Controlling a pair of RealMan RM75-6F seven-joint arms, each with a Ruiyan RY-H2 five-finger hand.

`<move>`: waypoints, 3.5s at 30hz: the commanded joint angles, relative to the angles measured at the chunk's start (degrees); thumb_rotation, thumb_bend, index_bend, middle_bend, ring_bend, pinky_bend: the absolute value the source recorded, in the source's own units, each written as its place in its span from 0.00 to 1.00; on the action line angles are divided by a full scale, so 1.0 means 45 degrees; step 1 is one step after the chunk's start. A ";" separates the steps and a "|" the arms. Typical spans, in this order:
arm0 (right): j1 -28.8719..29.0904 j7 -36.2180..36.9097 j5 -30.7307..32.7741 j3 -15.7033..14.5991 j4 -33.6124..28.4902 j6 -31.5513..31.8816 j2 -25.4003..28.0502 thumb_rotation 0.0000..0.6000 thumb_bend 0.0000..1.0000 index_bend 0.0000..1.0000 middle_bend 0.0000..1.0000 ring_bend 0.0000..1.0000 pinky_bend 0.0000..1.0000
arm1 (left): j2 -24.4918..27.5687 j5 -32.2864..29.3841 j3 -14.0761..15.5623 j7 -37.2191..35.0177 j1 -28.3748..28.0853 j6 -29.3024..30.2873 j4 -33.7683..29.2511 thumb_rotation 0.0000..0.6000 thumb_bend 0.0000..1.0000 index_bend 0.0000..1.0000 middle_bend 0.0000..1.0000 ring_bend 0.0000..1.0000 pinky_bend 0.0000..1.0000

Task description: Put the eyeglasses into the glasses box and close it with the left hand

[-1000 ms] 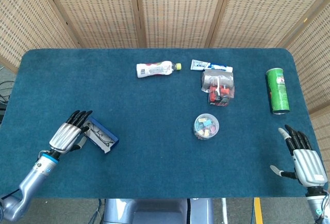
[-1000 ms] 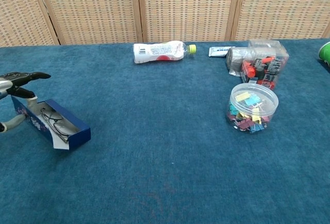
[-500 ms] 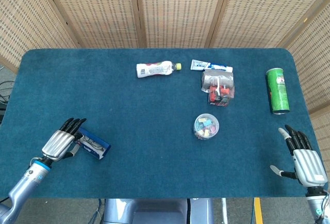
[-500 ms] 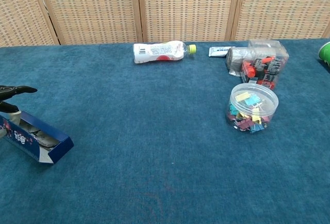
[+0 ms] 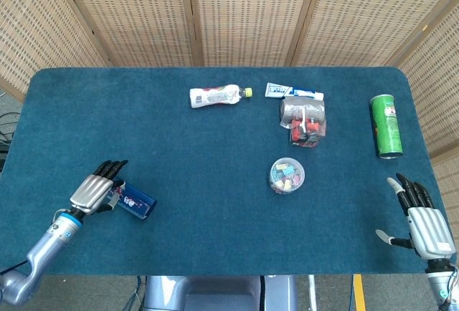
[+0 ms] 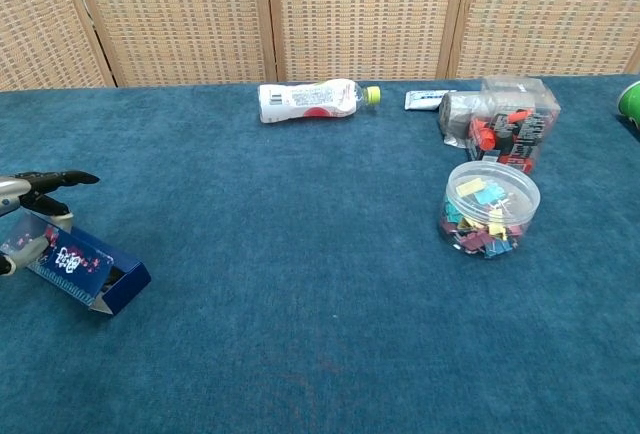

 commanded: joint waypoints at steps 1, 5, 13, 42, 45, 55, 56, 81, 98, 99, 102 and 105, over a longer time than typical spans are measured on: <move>-0.0001 0.0006 0.0001 0.0000 0.0000 0.0000 0.0001 1.00 0.00 0.00 0.00 0.00 0.00 | -0.0074 -0.0065 -0.0071 -0.0064 -0.0026 -0.0054 0.0029 1.00 0.52 0.68 0.00 0.00 0.00; 0.0001 0.0007 -0.0002 0.0000 -0.0009 -0.0003 0.0005 1.00 0.00 0.00 0.00 0.00 0.00 | -0.0096 -0.0026 -0.0114 -0.0227 -0.0012 0.0020 0.0064 1.00 0.50 0.27 0.00 0.00 0.00; 0.0000 -0.0008 -0.0003 0.0003 -0.0007 0.0002 0.0003 1.00 0.00 0.00 0.00 0.00 0.00 | -0.0128 0.0119 -0.0247 -0.0453 0.0028 0.0393 0.0261 1.00 0.48 0.00 0.00 0.00 0.00; -0.0001 0.0019 0.0020 0.0007 -0.0037 -0.0020 0.0017 1.00 0.00 0.00 0.00 0.00 0.00 | 0.1998 0.1229 0.0737 0.0989 -0.0616 -0.0963 -0.2354 1.00 0.16 0.00 0.00 0.00 0.00; 0.0011 0.0034 0.0021 0.0009 -0.0039 -0.0042 0.0027 1.00 0.00 0.00 0.00 0.00 0.00 | 0.1753 0.0701 0.0440 0.1772 -0.0677 -0.1269 -0.2443 1.00 0.17 0.00 0.00 0.00 0.00; 0.0016 0.0141 0.0004 0.0006 -0.0028 -0.0046 0.0041 1.00 0.00 0.00 0.00 0.00 0.00 | 0.1422 -0.0944 -0.0342 0.3715 -0.0969 -0.2126 -0.3000 1.00 0.20 0.00 0.01 0.00 0.00; 0.0016 0.0146 0.0005 0.0005 -0.0021 -0.0048 0.0041 1.00 0.00 0.00 0.00 0.00 0.00 | 0.1385 -0.1037 -0.0387 0.3800 -0.0978 -0.2141 -0.2992 1.00 0.21 0.00 0.03 0.00 0.00; 0.0017 0.0150 0.0008 0.0003 -0.0031 -0.0052 0.0042 1.00 0.00 0.00 0.00 0.00 0.00 | 0.0589 -0.0847 -0.0442 0.3890 -0.0851 -0.1314 -0.2060 1.00 0.31 0.22 0.52 0.11 0.00; 0.0021 0.0189 0.0007 0.0001 -0.0031 -0.0062 0.0053 1.00 0.00 0.00 0.00 0.00 0.00 | 0.0579 -0.1076 -0.0323 0.3892 -0.0937 -0.1838 -0.2073 1.00 0.26 0.06 0.00 0.00 0.00; 0.0023 0.0191 0.0004 0.0001 -0.0029 -0.0063 0.0054 1.00 0.00 0.00 0.00 0.00 0.00 | 0.0686 -0.1129 -0.0311 0.3912 -0.0959 -0.1932 -0.2234 1.00 0.26 0.03 0.00 0.00 0.00; 0.0023 0.0217 0.0000 -0.0001 -0.0029 -0.0063 0.0055 1.00 0.00 0.00 0.00 0.00 0.00 | 0.0917 -0.1005 -0.0282 0.3845 -0.0906 -0.1737 -0.2584 1.00 0.25 0.00 0.00 0.00 0.00; 0.0026 0.0219 -0.0006 -0.0002 -0.0023 -0.0065 0.0055 1.00 0.00 0.00 0.00 0.00 0.00 | 0.1315 -0.0740 -0.0252 0.3595 -0.0730 -0.1208 -0.3021 1.00 0.25 0.00 0.00 0.00 0.00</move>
